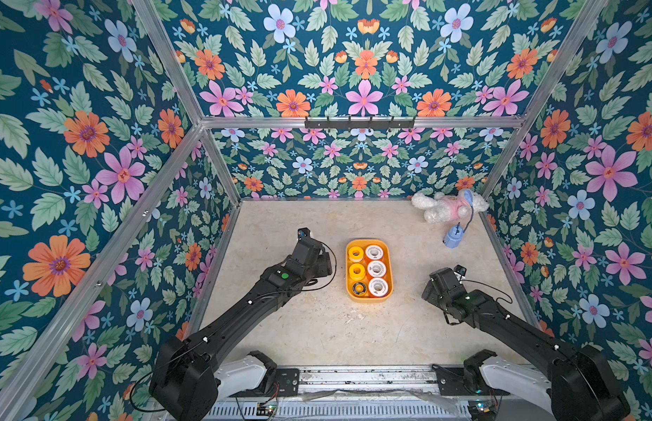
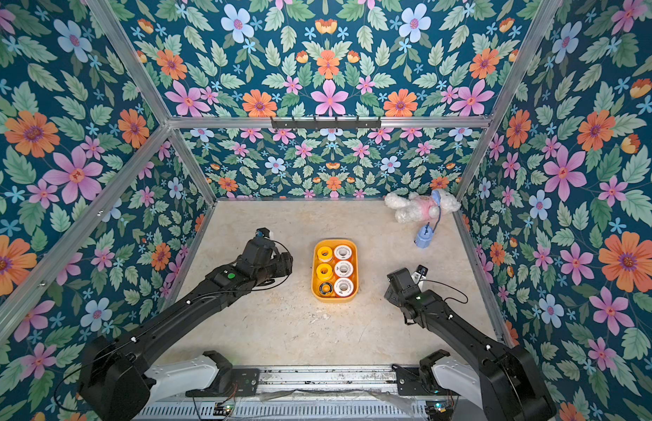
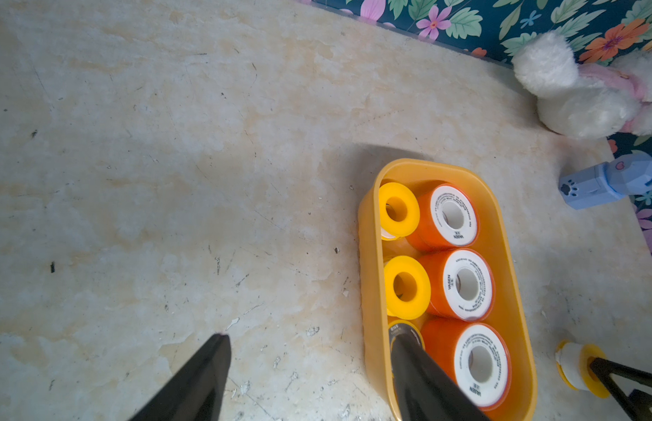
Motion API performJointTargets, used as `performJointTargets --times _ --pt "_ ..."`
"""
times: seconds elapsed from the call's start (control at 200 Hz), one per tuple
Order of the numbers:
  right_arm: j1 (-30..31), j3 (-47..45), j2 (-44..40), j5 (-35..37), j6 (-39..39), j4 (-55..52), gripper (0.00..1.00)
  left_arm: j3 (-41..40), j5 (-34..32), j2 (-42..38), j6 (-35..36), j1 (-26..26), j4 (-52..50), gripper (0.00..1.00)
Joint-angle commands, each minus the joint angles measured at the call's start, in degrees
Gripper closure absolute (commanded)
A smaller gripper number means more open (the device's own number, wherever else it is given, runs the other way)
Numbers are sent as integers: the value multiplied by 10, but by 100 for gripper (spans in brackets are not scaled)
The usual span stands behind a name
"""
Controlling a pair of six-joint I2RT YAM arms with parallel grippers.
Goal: Put the sealing tape into the storage box
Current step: Pick up the sealing tape at the center of the board.
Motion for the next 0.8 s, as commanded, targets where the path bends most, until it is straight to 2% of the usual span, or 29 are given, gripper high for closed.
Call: performJointTargets --times 0.0,0.46,0.795 --pt "-7 -3 12 2 4 21 9 2 -1 1 1 1 15 24" --pt "-17 8 64 -6 -2 49 13 0 -1 5 -1 0 16 24" --pt "-17 10 92 -5 -8 55 23 -1 -2 8 -3 0 13 24"
